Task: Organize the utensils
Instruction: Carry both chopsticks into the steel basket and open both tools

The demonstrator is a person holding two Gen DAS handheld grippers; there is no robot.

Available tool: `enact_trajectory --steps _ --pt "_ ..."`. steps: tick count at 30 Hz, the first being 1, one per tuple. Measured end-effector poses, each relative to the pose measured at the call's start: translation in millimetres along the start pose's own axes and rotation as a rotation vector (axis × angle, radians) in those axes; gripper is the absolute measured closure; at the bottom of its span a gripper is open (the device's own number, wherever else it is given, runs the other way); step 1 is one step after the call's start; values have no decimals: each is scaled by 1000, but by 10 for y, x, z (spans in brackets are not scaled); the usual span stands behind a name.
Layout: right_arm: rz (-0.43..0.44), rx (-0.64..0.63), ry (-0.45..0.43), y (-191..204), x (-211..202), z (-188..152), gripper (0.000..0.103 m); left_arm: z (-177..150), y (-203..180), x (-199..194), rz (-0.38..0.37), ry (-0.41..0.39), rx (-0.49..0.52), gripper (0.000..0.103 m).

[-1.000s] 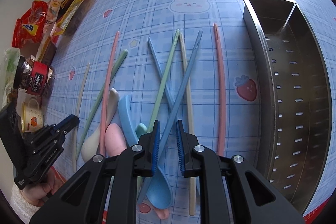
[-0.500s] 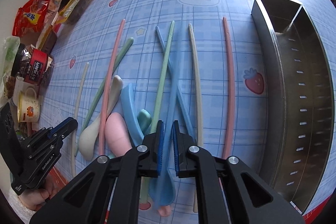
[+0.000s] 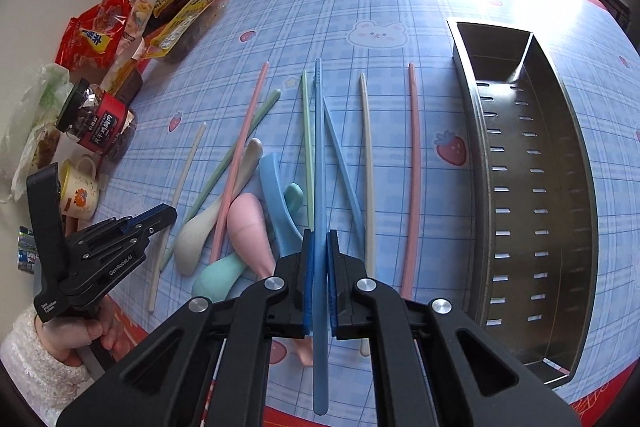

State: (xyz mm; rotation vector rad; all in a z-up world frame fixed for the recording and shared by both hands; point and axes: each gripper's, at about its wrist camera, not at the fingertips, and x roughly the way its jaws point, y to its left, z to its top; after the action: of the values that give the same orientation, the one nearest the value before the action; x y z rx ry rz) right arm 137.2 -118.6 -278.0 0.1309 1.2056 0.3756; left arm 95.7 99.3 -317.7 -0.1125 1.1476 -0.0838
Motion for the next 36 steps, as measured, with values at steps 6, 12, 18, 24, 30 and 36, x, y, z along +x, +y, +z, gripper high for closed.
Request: enact_trajectory --steps 6,12,18,24,30,36 --pt "10 24 -20 -30 -120 -88 96 54 98 -35 -50 26 -48 93" --pt "33 35 -52 -68 -250 -159 96 -45 273 -376 -74 -25 -109 93" --pt "54 82 -40 -150 -226 -200 96 -200 249 -689 -129 -39 -152 93" --pt "75 95 -58 -185 -266 -213 96 -190 41 -856 -199 -38 -177 93" --pt "82 122 -92 -334 -354 -232 96 19 -289 -891 -243 -38 -164 93" --pt "38 125 -154 -575 -525 -145 96 351 -664 -784 -306 7 -166 93"
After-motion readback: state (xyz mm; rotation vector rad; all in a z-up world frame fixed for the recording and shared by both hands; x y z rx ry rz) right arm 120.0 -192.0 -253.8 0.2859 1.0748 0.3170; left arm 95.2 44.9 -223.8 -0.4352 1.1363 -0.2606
